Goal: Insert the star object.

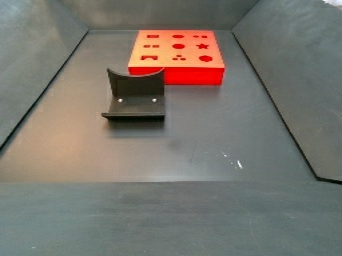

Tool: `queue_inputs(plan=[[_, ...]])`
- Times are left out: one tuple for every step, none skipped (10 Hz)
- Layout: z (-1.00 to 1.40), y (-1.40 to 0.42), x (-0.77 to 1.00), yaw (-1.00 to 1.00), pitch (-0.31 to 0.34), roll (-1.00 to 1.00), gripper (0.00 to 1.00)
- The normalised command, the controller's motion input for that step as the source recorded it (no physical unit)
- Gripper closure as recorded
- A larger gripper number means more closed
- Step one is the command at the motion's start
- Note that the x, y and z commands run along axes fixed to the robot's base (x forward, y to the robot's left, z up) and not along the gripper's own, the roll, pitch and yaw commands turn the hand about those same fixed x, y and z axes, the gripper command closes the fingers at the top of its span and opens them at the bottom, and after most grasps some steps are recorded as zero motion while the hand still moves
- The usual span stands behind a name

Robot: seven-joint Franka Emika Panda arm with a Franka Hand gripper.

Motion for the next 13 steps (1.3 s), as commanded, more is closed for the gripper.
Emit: queue_inputs(plan=[[-0.12,-0.05,0.19,-0.02,-0.017,-0.02,1.0],[-0.62,0.29,0.21,-0.2,-0.017,-0.06,1.0],[-0.85,0.44,0.05,-0.24,-0.043,-0.01,1.0],[-0.79,0.45,-0.02,-0.14,-0.014,0.01,1.0],[-0.78,0.3,-0.45,-0.16,-0.069,0.17,1.0],[-0.67,0.17,-0.83,-0.05,-0.229,0.06,1.0],[-0.48,0.02,-0.77,0.0,-0.283,0.01,1.0],[-0.5,0.0,-0.44,0.0,-0.294,0.04,1.0],[-0.51,0.07,-0.26,-0.04,-0.326,0.0,1.0],[-0.29,0.16,-0.01,-0.03,-0.216,-0.02,1.0],[-0.2,0.1,0.19,-0.07,-0.126,0.0,1.0],[-0.16,0.01,0.36,-0.08,-0.07,0.11,1.0],[-0.28,0.0,0.17,-0.49,0.0,0.32,1.0]])
